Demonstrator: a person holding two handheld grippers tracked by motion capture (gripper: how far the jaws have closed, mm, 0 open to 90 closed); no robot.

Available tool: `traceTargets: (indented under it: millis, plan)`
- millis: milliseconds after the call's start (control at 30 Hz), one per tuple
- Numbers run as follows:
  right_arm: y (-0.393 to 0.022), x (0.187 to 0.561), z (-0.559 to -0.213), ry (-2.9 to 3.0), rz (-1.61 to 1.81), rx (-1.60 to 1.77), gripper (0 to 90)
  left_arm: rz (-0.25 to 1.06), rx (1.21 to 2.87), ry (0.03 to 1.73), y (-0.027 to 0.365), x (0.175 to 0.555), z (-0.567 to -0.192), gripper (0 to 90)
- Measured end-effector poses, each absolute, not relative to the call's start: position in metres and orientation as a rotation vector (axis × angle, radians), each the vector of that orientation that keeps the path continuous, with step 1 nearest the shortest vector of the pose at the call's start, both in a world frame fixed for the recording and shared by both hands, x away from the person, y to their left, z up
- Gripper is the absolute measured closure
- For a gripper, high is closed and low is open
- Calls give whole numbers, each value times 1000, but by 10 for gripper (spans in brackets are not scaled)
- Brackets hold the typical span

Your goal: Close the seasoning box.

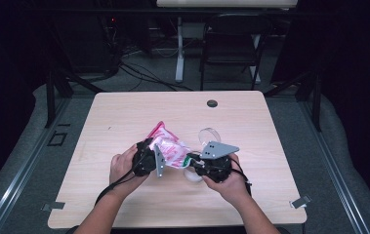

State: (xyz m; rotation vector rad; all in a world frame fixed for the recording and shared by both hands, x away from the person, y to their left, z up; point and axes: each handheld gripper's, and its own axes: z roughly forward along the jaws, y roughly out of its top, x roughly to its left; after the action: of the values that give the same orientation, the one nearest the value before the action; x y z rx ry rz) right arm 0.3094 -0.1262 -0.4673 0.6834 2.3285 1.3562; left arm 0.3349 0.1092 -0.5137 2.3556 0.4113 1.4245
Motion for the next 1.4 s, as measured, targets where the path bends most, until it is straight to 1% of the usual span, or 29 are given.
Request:
traceTargets:
  millis: [67, 100, 133, 333, 833, 1400]
  plan:
    - [-127, 310, -467, 2332, 1356, 688, 839, 1437, 2350, 408, 109, 334, -513, 637]
    - [-127, 310, -467, 2332, 1356, 688, 839, 1437, 2350, 408, 109, 334, -513, 637]
    - [-127, 310, -468, 2326, 1355, 702, 868, 1453, 2348, 403, 109, 333, -513, 637]
    - [-129, 312, -469, 2334, 1356, 733, 900, 1485, 2350, 381, 106, 331, -514, 637]
    - [-135, 312, -470, 2334, 1383, 802, 900, 1558, 2322, 334, 101, 329, -515, 638]
    - [-141, 312, -474, 2334, 1369, 843, 900, 1669, 2347, 244, 93, 326, -512, 637]
